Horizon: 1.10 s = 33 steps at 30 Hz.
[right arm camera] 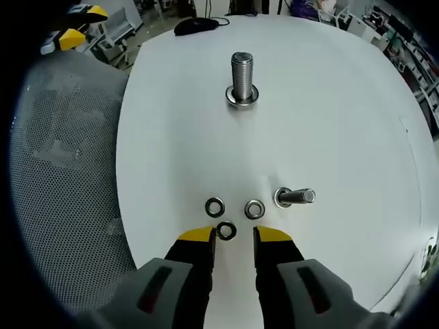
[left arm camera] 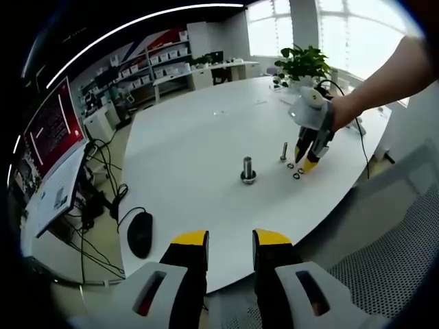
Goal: Place the washer onto the threaded stud by aligning its center hole with the stud, sliding it down to the base, and recovering from edge contact or off-axis alignment until the washer reaches the visible bottom stop.
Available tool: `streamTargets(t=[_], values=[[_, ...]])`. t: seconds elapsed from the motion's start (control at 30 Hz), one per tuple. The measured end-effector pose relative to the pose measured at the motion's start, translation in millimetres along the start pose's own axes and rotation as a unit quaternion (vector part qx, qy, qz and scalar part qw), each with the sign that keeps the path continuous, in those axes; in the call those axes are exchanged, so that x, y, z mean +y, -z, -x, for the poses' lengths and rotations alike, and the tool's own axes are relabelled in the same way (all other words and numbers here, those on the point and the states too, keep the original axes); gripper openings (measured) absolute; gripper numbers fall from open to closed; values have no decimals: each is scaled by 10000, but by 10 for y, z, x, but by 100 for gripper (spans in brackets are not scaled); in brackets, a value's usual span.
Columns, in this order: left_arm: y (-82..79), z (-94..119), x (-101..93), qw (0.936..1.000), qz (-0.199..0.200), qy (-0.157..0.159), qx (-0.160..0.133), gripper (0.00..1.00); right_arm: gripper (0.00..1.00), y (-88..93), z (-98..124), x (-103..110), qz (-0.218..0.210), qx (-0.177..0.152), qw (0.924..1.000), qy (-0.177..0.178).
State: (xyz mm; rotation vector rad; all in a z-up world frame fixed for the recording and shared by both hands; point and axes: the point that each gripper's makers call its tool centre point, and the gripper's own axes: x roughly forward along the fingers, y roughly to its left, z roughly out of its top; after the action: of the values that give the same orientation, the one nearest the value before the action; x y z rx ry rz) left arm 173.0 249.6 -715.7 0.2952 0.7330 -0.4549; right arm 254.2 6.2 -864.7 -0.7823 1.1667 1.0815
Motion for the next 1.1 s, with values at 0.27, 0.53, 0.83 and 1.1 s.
streamTargets(t=[0.27,0.53,0.83,1.1], values=[[-11,9,21,10000,15,-54,-32,23,23,2,-39,4,363,151,9991,133],[-18,7,35,10000,27,-77,-32,23,22,-1,-37,20,748,262,9967,176],[-22,9,47,9999,41,-101,-35,23,21,1,-45,-6,807,443,9957,120],[-20,7,48,9999,40,-108,-27,23,21,32,-33,9,1140,378,9928,19]])
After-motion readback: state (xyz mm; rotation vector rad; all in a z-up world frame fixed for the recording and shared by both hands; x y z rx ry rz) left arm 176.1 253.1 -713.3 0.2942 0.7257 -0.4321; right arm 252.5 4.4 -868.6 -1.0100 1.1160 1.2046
